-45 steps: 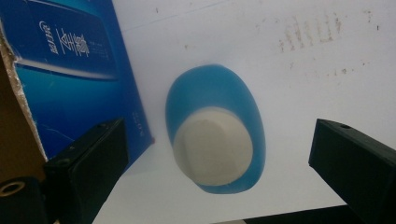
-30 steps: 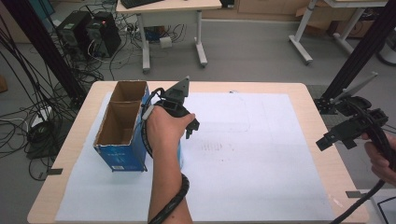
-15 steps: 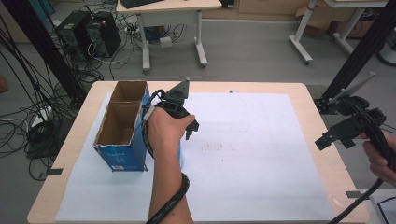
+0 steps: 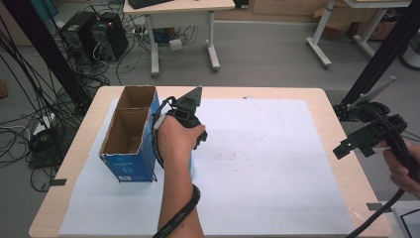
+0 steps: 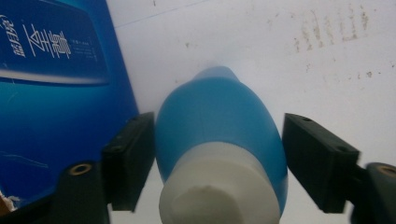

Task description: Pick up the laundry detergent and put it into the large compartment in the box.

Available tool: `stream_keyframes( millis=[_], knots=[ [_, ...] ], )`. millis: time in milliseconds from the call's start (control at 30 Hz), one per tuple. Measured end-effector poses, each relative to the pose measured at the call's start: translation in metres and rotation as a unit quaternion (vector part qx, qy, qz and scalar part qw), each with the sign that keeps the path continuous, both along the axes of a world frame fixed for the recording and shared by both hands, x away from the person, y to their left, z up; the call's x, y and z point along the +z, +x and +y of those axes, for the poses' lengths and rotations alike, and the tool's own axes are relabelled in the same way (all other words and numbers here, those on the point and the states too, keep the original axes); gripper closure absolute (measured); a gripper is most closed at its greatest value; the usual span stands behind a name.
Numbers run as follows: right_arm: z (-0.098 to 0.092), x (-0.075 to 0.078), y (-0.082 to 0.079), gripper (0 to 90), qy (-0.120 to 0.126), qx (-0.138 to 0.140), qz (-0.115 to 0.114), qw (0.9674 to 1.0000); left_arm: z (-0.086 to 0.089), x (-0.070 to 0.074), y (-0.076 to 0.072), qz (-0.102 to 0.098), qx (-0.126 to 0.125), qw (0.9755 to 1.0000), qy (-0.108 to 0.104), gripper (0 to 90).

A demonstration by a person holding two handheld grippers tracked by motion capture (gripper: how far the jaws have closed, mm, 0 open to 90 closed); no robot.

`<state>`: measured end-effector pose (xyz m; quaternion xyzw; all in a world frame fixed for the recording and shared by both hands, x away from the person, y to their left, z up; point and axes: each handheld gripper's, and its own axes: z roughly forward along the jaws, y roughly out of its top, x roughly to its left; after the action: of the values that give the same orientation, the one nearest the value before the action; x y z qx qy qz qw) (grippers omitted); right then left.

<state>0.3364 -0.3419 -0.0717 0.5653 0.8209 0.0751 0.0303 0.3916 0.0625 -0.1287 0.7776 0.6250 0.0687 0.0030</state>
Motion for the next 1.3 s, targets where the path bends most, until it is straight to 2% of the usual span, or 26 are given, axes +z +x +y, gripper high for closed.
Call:
stream_keyframes(
  millis=[467,600,667,900,1000,1100,1133,1200,1233,1267,1300],
  knots=[
    [0.003,-0.001,0.002,4.0,-0.002,-0.003,0.002,1.0000,0.001,0.000,-0.004,-0.008,0.015,0.9998,-0.005,35.4],
    [0.004,-0.002,0.002,4.0,-0.003,-0.004,0.004,1.0000,0.001,0.001,-0.006,-0.010,0.007,0.9999,-0.007,35.7],
    [0.005,-0.003,0.004,4.0,-0.005,-0.008,0.008,0.9999,0.000,0.003,-0.005,-0.003,0.004,1.0000,-0.006,35.8],
    [0.004,0.001,0.004,4.0,-0.006,-0.011,0.006,0.9999,0.000,0.008,-0.006,0.002,0.000,1.0000,-0.009,36.1],
    [0.005,0.003,0.004,4.0,-0.007,-0.012,0.006,0.9999,0.000,0.015,-0.007,0.000,-0.006,0.9999,-0.010,36.2],
    [0.007,0.003,0.007,3.9,-0.009,-0.013,0.010,0.9998,-0.001,0.031,-0.009,-0.003,-0.011,0.9999,-0.011,36.3],
    [0.008,0.003,0.008,3.9,-0.009,-0.012,0.011,0.9998,-0.001,0.031,-0.009,-0.003,-0.011,0.9999,-0.011,36.3],
    [0.010,0.002,0.009,4.0,-0.010,-0.010,0.015,0.9998,0.001,0.047,-0.012,-0.009,-0.011,0.9998,-0.014,36.3],
    [0.011,0.002,0.010,4.0,-0.011,-0.009,0.016,0.9998,0.001,0.047,-0.012,-0.009,-0.011,0.9998,-0.014,36.3],
    [0.011,0.002,0.011,3.9,-0.011,-0.009,0.016,0.9998,0.002,0.058,-0.014,-0.014,-0.014,0.9997,-0.015,36.3],
    [0.011,0.002,0.011,3.9,-0.011,-0.009,0.016,0.9998,0.002,0.058,-0.014,-0.014,-0.014,0.9997,-0.015,36.4]
  ],
)
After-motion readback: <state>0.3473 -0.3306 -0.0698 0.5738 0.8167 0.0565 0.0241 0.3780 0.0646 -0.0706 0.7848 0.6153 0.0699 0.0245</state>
